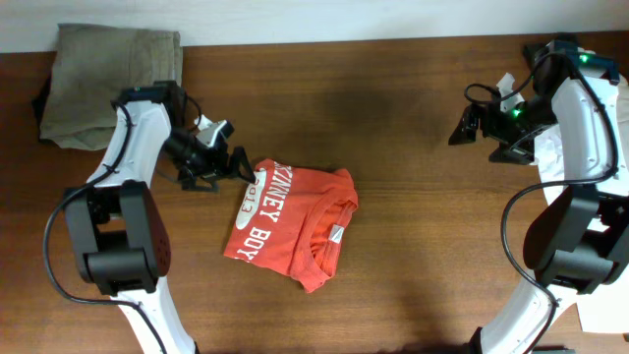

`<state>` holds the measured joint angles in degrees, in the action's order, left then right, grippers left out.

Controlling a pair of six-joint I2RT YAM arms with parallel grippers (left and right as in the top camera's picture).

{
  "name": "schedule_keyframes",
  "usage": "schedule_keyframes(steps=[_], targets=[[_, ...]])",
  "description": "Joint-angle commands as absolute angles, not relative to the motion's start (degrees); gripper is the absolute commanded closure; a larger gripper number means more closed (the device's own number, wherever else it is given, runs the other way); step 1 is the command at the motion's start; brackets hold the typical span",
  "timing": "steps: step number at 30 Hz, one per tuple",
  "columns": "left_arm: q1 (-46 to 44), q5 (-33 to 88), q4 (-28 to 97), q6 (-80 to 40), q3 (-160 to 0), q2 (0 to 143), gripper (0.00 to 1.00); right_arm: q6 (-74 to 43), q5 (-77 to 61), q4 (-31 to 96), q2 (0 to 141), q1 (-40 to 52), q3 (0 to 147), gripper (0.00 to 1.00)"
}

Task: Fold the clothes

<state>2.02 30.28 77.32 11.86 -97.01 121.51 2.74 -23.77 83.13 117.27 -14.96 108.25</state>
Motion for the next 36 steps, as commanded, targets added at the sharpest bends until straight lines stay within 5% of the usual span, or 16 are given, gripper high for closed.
schedule_keyframes(steps=[1, 8, 13, 15, 16, 17, 21, 32, 36], targets=[[2.31, 35.86, 71.92, 15.31, -88.2, 121.08, 0.01, 2.48, -23.27, 83.13, 116.46, -15.03, 109.19, 0.01], [-1.23, 38.83, 62.04, 11.94, -74.78, 121.08, 0.02, 2.48, -23.29, 83.13, 116.46, -15.03, 109.19, 0.01], [-7.66, 38.59, 56.71, 9.45, -73.52, 121.08, 0.11, 2.48, -23.27, 83.13, 116.46, -15.03, 109.19, 0.01], [-9.06, 38.57, 55.9, 9.47, -73.52, 121.08, 0.42, 2.48, -23.29, 83.13, 116.46, -15.03, 109.19, 0.01], [-9.52, 38.61, 55.48, 9.41, -73.54, 121.08, 0.8, 2.48, -23.27, 83.13, 116.46, -15.03, 109.19, 0.01], [-9.72, 38.61, 54.68, 6.24, -73.54, 121.08, 0.99, 2.48, -23.27, 83.13, 116.46, -15.03, 109.19, 0.01], [-9.39, 37.23, 51.11, -1.3, -75.5, 121.05, 0.99, 2.48, -23.27, 83.13, 116.46, -15.03, 109.19, 0.01], [-5.43, -11.29, 34.15, -3.22, -96.31, 121.05, 0.99, 2.48, -23.29, 83.13, 116.46, -15.03, 109.19, 0.01], [-1.72, -16.32, 30.94, -1.69, -104.66, 121.05, 0.99, 2.48, -23.27, 83.13, 116.46, -15.03, 109.19, 0.02]])
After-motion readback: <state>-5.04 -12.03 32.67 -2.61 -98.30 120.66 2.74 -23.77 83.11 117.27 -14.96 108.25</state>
